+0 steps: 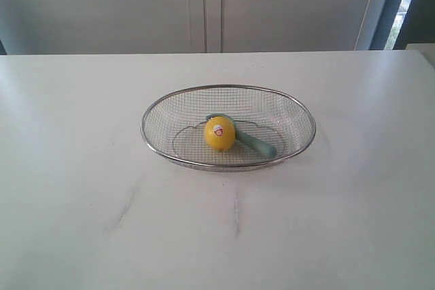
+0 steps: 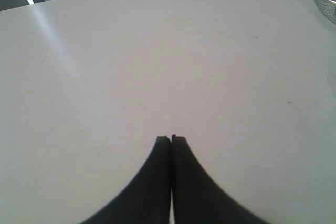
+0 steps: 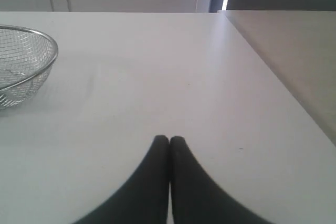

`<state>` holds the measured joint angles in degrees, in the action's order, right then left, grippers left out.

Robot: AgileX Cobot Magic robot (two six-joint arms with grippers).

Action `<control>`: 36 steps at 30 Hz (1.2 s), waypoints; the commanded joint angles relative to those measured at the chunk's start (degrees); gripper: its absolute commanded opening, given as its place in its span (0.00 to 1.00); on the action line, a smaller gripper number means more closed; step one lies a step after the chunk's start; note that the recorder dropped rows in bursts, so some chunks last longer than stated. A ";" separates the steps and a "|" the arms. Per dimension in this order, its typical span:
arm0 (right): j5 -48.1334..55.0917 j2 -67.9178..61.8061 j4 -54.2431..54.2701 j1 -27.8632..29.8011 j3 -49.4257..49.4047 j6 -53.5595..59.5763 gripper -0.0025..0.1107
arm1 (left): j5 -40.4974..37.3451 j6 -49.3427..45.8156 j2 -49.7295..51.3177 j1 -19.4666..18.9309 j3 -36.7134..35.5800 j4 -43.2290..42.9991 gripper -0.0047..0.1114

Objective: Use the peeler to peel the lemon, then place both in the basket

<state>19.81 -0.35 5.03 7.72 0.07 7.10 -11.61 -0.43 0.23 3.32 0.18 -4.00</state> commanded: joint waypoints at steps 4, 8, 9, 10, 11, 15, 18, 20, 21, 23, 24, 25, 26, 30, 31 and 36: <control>-0.89 0.35 -0.62 -9.12 -0.07 -1.35 0.02 | -0.04 -0.06 -0.23 -0.13 -0.18 0.26 0.04; -0.98 0.35 -1.16 -12.57 -0.07 -1.47 0.02 | -0.04 -0.06 -0.23 -0.13 -0.18 0.26 0.04; -0.98 0.35 -2.24 -13.25 -0.07 -2.53 0.02 | -0.04 -0.06 -0.23 -0.13 -0.18 0.26 0.04; -0.98 0.35 -3.39 -13.53 -0.07 -3.65 0.02 | -0.04 -0.06 -0.23 -0.13 -0.18 0.26 0.04; -0.98 0.35 -4.28 -13.95 -0.07 -5.04 0.02 | -0.04 -0.06 -0.23 -0.13 -0.18 0.26 0.04; -0.98 0.35 -5.45 -13.96 -0.07 -7.61 0.02 | -0.04 -0.06 -0.23 -0.13 -0.18 0.26 0.04; -0.98 0.35 -5.45 -13.96 -0.07 -7.61 0.02 | -0.04 -0.06 -0.23 -0.13 -0.18 0.26 0.04; -0.98 0.35 -5.45 -13.96 -0.07 -7.61 0.02 | -0.04 -0.06 -0.23 -0.13 -0.18 0.26 0.04; -0.98 0.35 -5.45 -13.96 -0.07 -7.61 0.02 | -0.04 -0.06 -0.23 -0.13 -0.18 0.26 0.04; -0.77 0.35 -5.45 -13.96 -0.07 -7.61 0.02 | -0.04 -0.06 -0.23 -0.13 -0.18 0.26 0.04; -0.64 0.35 -5.45 -13.96 -0.07 -7.61 0.02 | -0.04 -0.06 -0.23 -0.13 -0.18 0.26 0.04; -0.64 0.35 -5.45 -13.96 -0.07 -7.61 0.02 | -0.04 -0.06 -0.23 -0.13 -0.18 0.26 0.04; -0.64 0.35 -5.45 -13.96 -0.07 -7.61 0.02 | -0.04 -0.06 -0.23 -0.13 -0.18 0.26 0.04; -0.64 0.35 -5.34 -13.96 -0.07 -7.61 0.02 | -0.04 -0.06 -0.23 -0.13 -0.18 0.26 0.04; -0.64 0.35 -5.34 -13.96 -0.07 -7.61 0.02 | -0.04 -0.06 -0.23 -0.13 -0.18 0.26 0.04; -0.64 0.35 -5.34 -13.96 -0.07 -7.61 0.02 | -0.04 -0.06 -0.23 -0.13 -0.18 0.26 0.04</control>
<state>19.66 -0.35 0.00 -6.06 0.07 0.00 -11.61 -0.54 0.23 3.32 0.18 -4.08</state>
